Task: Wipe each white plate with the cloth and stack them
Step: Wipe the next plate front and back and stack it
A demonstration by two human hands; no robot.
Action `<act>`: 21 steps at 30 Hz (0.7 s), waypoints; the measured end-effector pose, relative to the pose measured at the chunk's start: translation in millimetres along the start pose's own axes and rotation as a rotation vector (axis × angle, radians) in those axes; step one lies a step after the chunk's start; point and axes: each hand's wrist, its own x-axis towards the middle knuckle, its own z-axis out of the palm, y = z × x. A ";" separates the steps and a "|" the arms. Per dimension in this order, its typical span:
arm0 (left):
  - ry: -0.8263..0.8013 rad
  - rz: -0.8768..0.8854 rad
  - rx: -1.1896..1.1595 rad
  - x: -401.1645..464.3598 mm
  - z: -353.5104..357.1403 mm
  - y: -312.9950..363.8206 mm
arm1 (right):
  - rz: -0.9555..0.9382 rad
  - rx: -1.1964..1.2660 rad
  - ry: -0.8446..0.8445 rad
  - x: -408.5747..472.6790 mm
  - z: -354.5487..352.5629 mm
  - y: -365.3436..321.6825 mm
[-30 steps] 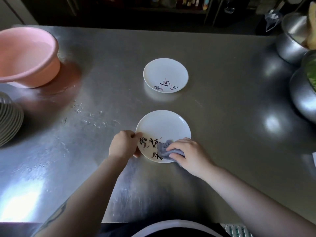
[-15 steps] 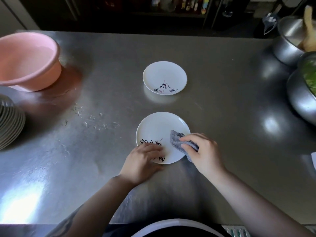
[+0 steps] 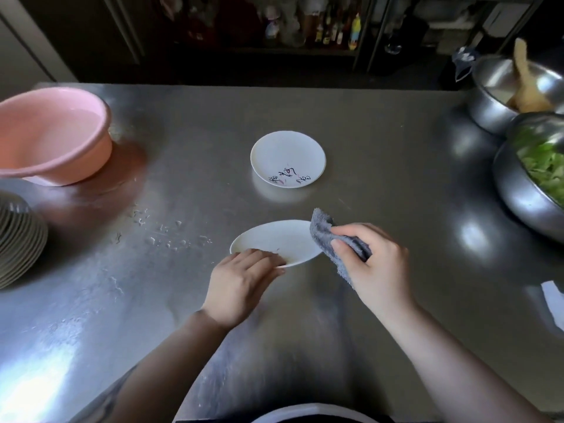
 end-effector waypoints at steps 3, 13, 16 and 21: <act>0.083 -0.061 0.034 22.5 -16.2 3.0 | -0.025 0.044 0.019 13.1 -5.9 -17.8; 0.440 -0.496 -0.485 98.1 -98.3 43.7 | -0.141 0.248 0.144 64.2 -29.7 -78.5; 0.567 -0.450 -0.680 138.3 -128.4 62.3 | -0.233 0.293 0.252 96.1 -32.9 -109.2; 0.734 -0.522 -0.913 164.6 -144.8 79.5 | -0.349 0.288 0.350 119.4 -25.8 -150.4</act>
